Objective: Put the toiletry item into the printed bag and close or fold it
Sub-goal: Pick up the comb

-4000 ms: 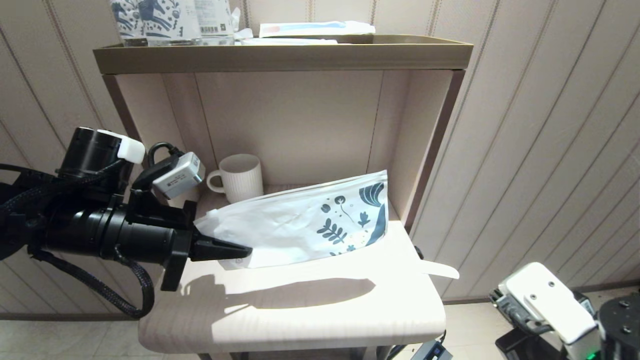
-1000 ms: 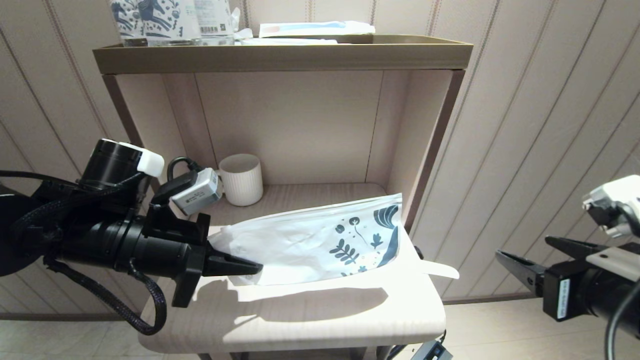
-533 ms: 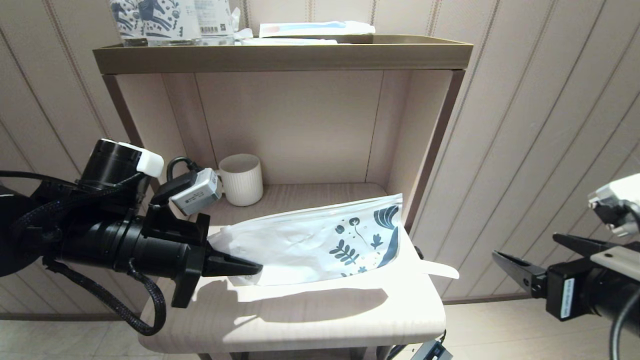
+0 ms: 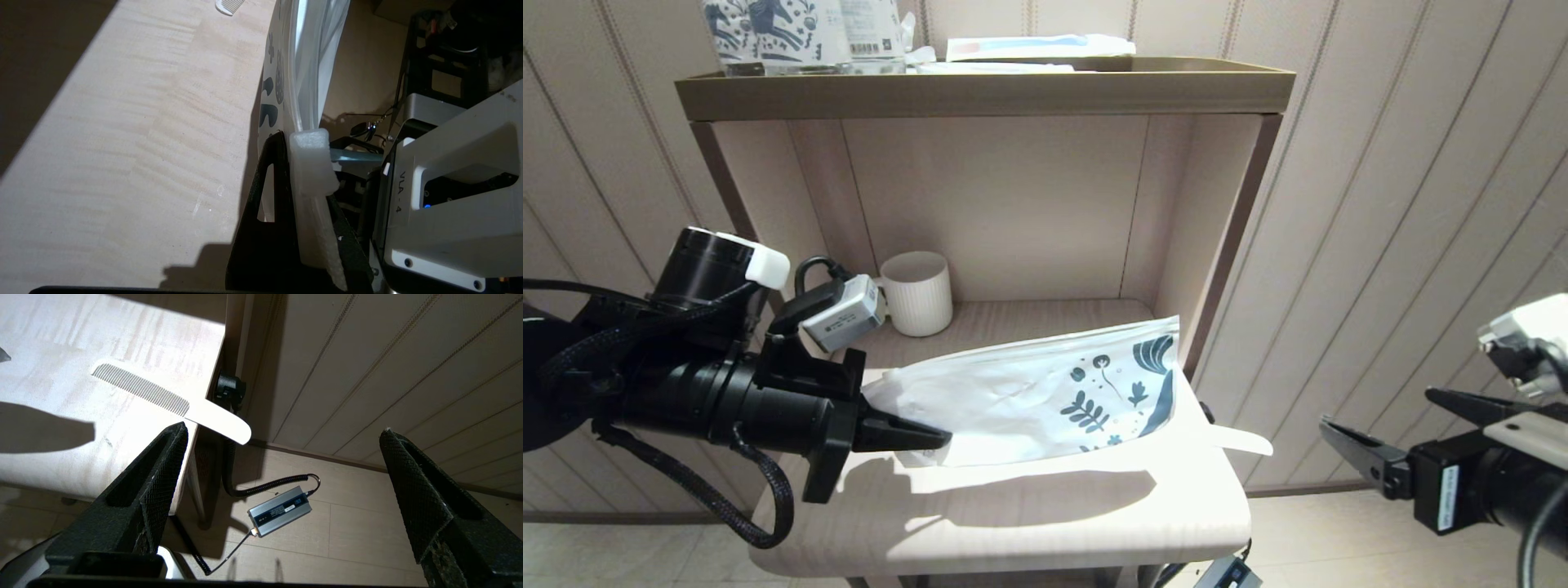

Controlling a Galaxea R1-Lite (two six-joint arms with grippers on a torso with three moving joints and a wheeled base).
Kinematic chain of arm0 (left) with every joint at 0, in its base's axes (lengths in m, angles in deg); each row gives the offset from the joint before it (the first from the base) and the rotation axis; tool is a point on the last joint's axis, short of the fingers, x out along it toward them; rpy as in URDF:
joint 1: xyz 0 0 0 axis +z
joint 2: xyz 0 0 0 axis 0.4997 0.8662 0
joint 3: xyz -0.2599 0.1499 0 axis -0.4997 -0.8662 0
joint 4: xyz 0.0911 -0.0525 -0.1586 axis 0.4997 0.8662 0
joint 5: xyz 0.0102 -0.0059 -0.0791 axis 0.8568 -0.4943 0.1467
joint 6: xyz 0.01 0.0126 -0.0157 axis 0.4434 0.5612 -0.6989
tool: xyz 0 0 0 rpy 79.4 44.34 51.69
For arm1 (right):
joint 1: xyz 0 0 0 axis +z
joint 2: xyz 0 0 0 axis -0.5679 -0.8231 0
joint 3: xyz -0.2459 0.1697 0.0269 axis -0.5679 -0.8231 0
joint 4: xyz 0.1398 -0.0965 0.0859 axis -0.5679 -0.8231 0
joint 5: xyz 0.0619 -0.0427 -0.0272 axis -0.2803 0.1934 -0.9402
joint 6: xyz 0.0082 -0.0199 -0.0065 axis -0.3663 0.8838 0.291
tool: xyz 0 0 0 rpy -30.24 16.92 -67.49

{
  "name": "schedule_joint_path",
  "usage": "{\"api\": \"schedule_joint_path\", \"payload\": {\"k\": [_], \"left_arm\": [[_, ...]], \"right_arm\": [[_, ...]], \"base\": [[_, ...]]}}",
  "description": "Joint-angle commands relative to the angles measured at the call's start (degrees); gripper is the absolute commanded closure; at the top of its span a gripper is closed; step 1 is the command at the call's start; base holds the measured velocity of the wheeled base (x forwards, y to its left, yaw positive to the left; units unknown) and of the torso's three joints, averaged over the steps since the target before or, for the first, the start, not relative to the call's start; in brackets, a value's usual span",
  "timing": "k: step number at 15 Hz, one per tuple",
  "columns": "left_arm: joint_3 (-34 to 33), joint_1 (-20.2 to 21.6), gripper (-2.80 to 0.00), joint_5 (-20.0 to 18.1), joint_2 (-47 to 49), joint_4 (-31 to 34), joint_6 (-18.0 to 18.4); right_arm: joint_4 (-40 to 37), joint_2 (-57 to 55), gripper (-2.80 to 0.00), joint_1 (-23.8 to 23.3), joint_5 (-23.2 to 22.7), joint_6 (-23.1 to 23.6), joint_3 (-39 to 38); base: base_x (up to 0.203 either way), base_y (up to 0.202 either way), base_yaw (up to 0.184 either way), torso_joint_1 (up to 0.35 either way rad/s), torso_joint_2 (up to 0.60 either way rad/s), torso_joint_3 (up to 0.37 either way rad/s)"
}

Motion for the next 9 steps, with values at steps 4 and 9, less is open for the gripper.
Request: {"api": "schedule_joint_path", "payload": {"k": [4,9], "left_arm": [[0.0,0.0,0.00,-0.3,0.0,0.0,0.3],[0.0,0.0,0.00,-0.3,-0.1,0.0,0.3]], "right_arm": [[-1.4,0.6,-2.80,0.1,0.1,0.1,0.1],[-1.5,0.7,0.00,0.0,-0.9,0.0,0.4]], "base": [[0.000,0.000,0.000,0.000,0.00,0.000],[0.000,0.000,0.000,0.000,0.00,0.000]]}}
